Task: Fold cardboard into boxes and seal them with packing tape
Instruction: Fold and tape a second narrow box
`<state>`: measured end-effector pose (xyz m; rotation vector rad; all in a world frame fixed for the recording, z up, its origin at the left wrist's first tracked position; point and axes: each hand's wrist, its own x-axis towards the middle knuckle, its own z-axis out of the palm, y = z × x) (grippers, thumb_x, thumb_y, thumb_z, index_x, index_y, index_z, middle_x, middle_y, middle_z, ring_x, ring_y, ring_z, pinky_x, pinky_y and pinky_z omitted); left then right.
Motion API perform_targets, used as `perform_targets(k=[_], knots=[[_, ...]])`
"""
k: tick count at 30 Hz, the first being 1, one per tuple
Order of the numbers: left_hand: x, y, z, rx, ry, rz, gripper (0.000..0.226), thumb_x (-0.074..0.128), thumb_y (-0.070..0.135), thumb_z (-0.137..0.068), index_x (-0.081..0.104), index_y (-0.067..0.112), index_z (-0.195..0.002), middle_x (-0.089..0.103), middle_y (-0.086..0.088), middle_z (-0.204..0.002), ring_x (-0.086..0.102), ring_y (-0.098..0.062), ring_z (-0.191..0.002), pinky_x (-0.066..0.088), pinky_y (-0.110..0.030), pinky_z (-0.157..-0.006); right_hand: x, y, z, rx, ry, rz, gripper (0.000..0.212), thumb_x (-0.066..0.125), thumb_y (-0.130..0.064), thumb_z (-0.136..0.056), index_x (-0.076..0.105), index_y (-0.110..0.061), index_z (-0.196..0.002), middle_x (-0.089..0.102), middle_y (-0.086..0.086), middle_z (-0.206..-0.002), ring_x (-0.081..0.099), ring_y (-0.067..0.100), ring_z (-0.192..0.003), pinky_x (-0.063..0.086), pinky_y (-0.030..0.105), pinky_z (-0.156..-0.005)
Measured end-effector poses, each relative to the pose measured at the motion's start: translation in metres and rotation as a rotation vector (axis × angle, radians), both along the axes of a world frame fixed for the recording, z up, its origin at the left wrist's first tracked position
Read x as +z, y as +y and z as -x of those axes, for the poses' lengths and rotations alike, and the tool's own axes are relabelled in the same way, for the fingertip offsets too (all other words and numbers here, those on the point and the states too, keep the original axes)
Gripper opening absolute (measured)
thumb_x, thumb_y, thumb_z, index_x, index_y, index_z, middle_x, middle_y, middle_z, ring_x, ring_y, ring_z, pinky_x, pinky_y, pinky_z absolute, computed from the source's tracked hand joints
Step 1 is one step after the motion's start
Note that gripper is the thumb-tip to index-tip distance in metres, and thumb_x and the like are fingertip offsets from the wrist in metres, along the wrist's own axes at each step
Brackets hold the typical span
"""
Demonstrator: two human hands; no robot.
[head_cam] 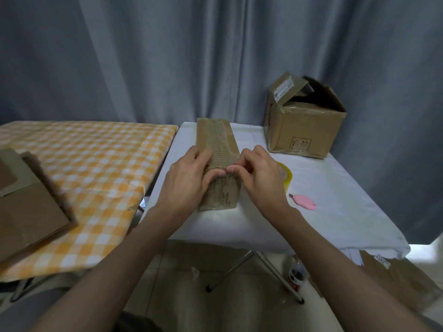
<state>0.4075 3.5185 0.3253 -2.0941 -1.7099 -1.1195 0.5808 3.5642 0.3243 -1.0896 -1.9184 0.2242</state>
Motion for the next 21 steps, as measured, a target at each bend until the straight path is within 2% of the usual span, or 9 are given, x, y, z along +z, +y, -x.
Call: perform_targets(k=[2, 5, 7, 9, 10, 12, 16, 18, 21], knots=[[0.0, 0.0, 0.002, 0.012, -0.044, 0.006, 0.033, 0.058, 0.051, -0.09, 0.045, 0.021, -0.093, 0.042, 0.007, -0.088, 0.042, -0.011, -0.072, 0.029, -0.021, -0.06, 0.001, 0.0, -0.001, 0.011, 0.036, 0.039, 0.021, 0.076, -0.036, -0.085, 0.062, -0.022, -0.077, 0.051, -0.002, -0.085, 0.05, 0.005, -0.074, 0.04, 0.024, -0.064], [0.001, 0.0, 0.004, -0.035, -0.262, 0.081, 0.044, 0.068, 0.058, -0.081, 0.048, 0.027, -0.104, 0.048, 0.014, -0.077, 0.051, 0.002, -0.072, 0.037, -0.009, -0.057, 0.003, -0.001, 0.001, -0.005, 0.151, 0.143, 0.028, 0.07, -0.05, -0.086, 0.055, -0.03, -0.073, 0.051, -0.005, -0.091, 0.053, -0.003, -0.078, 0.039, 0.019, -0.065], [0.002, 0.001, 0.001, -0.005, -0.443, 0.15, 0.064, 0.059, 0.072, -0.079, 0.047, 0.029, -0.124, 0.056, 0.012, -0.082, 0.056, 0.004, -0.075, 0.039, -0.008, -0.06, 0.005, 0.003, 0.001, -0.066, 0.218, 0.233, 0.035, 0.061, -0.058, -0.09, 0.053, -0.027, -0.074, 0.053, -0.003, -0.097, 0.058, -0.002, -0.08, 0.048, 0.028, -0.073], [0.0, 0.003, -0.005, 0.066, -0.503, 0.256, 0.082, 0.041, 0.082, -0.08, 0.047, 0.023, -0.137, 0.061, 0.004, -0.109, 0.06, -0.006, -0.092, 0.044, -0.019, -0.079, 0.009, 0.006, 0.0, -0.07, 0.287, 0.399, 0.031, 0.061, -0.053, -0.091, 0.054, -0.024, -0.084, 0.057, 0.001, -0.101, 0.064, 0.014, -0.093, 0.057, 0.046, -0.081], [-0.002, 0.005, -0.008, 0.082, -0.494, 0.334, 0.085, 0.035, 0.083, -0.082, 0.049, 0.021, -0.138, 0.059, 0.0, -0.121, 0.06, -0.014, -0.102, 0.046, -0.028, -0.088, 0.011, 0.006, 0.0, -0.046, 0.33, 0.499, 0.028, 0.063, -0.05, -0.091, 0.054, -0.023, -0.093, 0.06, 0.002, -0.101, 0.065, 0.022, -0.097, 0.059, 0.049, -0.081], [-0.007, 0.006, -0.014, 0.064, -0.486, 0.424, 0.076, 0.033, 0.079, -0.087, 0.055, 0.026, -0.136, 0.06, -0.001, -0.128, 0.058, -0.02, -0.113, 0.047, -0.038, -0.099, 0.012, 0.001, 0.001, -0.003, 0.367, 0.609, 0.032, 0.066, -0.046, -0.091, 0.052, -0.024, -0.111, 0.063, 0.0, -0.095, 0.067, 0.022, -0.097, 0.061, 0.047, -0.078], [0.013, 0.006, -0.01, 0.053, -0.535, 0.193, 0.055, 0.054, 0.064, -0.087, 0.062, 0.027, -0.126, 0.069, 0.005, -0.119, 0.061, -0.017, -0.112, 0.045, -0.031, -0.096, 0.016, -0.005, 0.006, 0.161, 0.534, 0.705, 0.051, 0.071, -0.026, -0.092, 0.04, -0.025, -0.132, 0.07, -0.011, -0.07, 0.072, 0.008, -0.068, 0.062, 0.032, -0.059], [0.026, 0.008, 0.006, 0.071, -0.43, 0.135, 0.062, 0.06, 0.057, -0.079, 0.061, 0.023, -0.131, 0.068, 0.0, -0.124, 0.06, -0.019, -0.115, 0.043, -0.027, -0.094, 0.021, -0.011, 0.009, 0.235, 0.609, 0.856, 0.046, 0.071, -0.016, -0.092, 0.042, -0.016, -0.128, 0.073, 0.003, -0.085, 0.072, 0.017, -0.062, 0.061, 0.034, -0.056], [0.029, 0.009, 0.029, 0.021, -0.193, 0.282, 0.054, 0.07, 0.045, -0.081, 0.063, 0.024, -0.13, 0.065, 0.001, -0.13, 0.058, -0.022, -0.121, 0.04, -0.042, -0.107, 0.021, -0.016, 0.006, 0.263, 0.365, 0.96, 0.013, 0.063, -0.013, -0.096, 0.064, -0.003, -0.103, 0.073, 0.018, -0.09, 0.072, 0.025, -0.067, 0.064, 0.039, -0.065]])
